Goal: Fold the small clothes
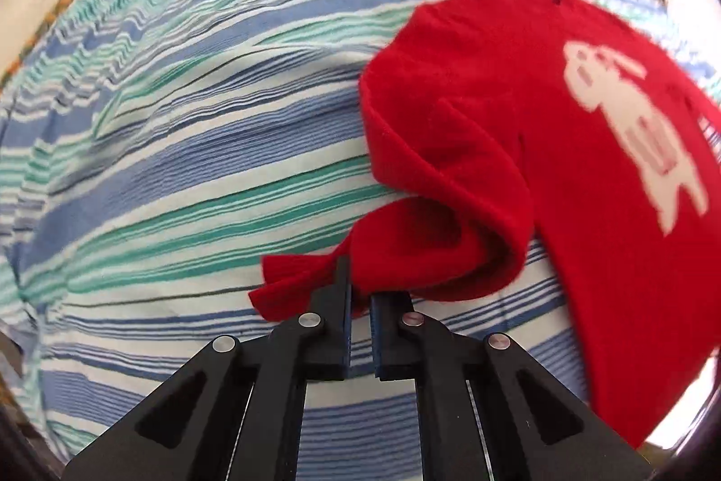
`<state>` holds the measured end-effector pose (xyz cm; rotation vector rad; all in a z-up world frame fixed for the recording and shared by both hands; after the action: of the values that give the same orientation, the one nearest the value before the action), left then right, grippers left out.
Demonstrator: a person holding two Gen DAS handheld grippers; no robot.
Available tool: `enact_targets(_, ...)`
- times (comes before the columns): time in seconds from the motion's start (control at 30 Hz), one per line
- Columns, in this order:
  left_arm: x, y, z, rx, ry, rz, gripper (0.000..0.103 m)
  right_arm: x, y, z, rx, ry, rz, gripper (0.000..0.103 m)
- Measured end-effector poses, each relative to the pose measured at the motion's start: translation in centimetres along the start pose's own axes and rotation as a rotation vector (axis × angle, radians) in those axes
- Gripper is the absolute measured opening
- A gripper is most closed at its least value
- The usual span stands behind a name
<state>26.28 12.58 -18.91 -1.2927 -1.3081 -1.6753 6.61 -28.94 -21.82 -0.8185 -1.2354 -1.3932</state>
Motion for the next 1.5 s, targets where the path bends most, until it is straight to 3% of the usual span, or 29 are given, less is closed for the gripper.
enact_targets(0.1,5.2,0.2,2.6,0.208,-0.259,-0.066,0.005,0.1,0.0,-0.2,-0.013,0.022,-0.006,0.066)
enact_targets(0.2,7.8,0.8,7.0,0.462,-0.336,-0.112,0.016,0.1,0.0,-0.2,-0.016,0.028,-0.006,0.066)
enact_targets(0.23,7.3,1.0,9.3,0.540,-0.331,-0.112,0.041,0.1,0.1,-0.2,-0.015,0.028,-0.007,0.066)
enact_targets(0.3,6.2,0.2,12.6,0.652,-0.260,-0.087,0.078,0.1,0.1,-0.2,-0.016,0.028,-0.008,0.067)
enact_targets(0.33,5.3,-0.6,13.9,0.689,-0.224,-0.076,0.079,0.1,0.1,-0.2,-0.017,0.028,-0.009,0.067)
enact_targets(0.43,2.9,-3.2,15.5,0.781,-0.230,-0.039,0.073,0.2,0.2,-0.3,-0.023,0.032,-0.017,0.067)
enact_targets(0.53,1.5,-5.6,15.7,0.858,-0.288,-0.060,0.073,0.3,0.1,-0.2,-0.020,0.028,-0.019,0.067)
enact_targets(0.6,0.7,-6.9,15.7,0.886,-0.286,-0.056,0.073,0.2,0.1,-0.1,-0.010,0.017,-0.015,0.067)
enact_targets(0.7,-1.6,-7.9,16.2,0.945,-0.255,-0.014,0.073,-0.1,0.2,0.2,0.009,0.003,-0.008,0.072)
enact_targets(0.8,-2.6,-7.5,16.3,1.004,-0.284,-0.039,0.072,-0.4,0.3,0.7,0.031,-0.021,-0.002,0.075)
enact_targets(0.83,-2.7,-6.9,16.2,1.004,-0.313,-0.059,0.051,-0.4,0.3,0.8,0.036,-0.027,-0.002,0.076)
enact_targets(0.9,-3.3,-5.8,15.3,0.990,-0.384,-0.026,0.006,-0.5,0.3,0.8,0.039,-0.032,-0.003,0.076)
enact_targets(0.93,-2.9,-5.5,15.1,0.978,-0.365,-0.026,0.003,-0.5,0.3,0.8,0.037,-0.029,-0.003,0.076)
enact_targets(1.0,-0.7,-5.5,15.0,0.925,-0.299,-0.054,0.003,-0.3,0.3,0.6,0.030,-0.020,-0.004,0.076)
enact_targets(1.13,3.3,-9.3,16.5,0.952,-0.181,-0.066,0.003,-0.1,0.1,0.5,0.024,-0.009,-0.014,0.076)
enact_targets(1.2,3.4,-11.6,17.5,0.969,-0.115,-0.027,0.003,-0.1,0.2,0.5,0.027,-0.010,-0.012,0.076)
enact_targets(1.37,0.3,-13.5,17.6,0.978,-0.063,0.087,0.004,-0.3,0.2,0.4,0.025,-0.007,-0.007,0.077)
enact_targets(1.47,-0.3,-13.3,16.8,0.951,0.000,0.112,0.011,-0.2,0.2,0.4,0.021,-0.009,-0.009,0.077)
enact_targets(1.5,0.2,-13.2,16.5,0.945,0.013,0.102,0.019,-0.1,0.2,0.5,0.021,-0.008,-0.008,0.077)
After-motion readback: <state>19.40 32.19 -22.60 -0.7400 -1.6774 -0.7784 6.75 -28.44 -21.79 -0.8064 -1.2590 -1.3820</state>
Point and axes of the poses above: each gripper's, at about its wrist camera, not at the fingertips, and x roughly against the way its jaws point, z to its left, y to its top, the point moved 7 cm from there along -x, roughly the way its jaws point, and after that the axes turned 7 degrees about z, right-handed, at the moved point
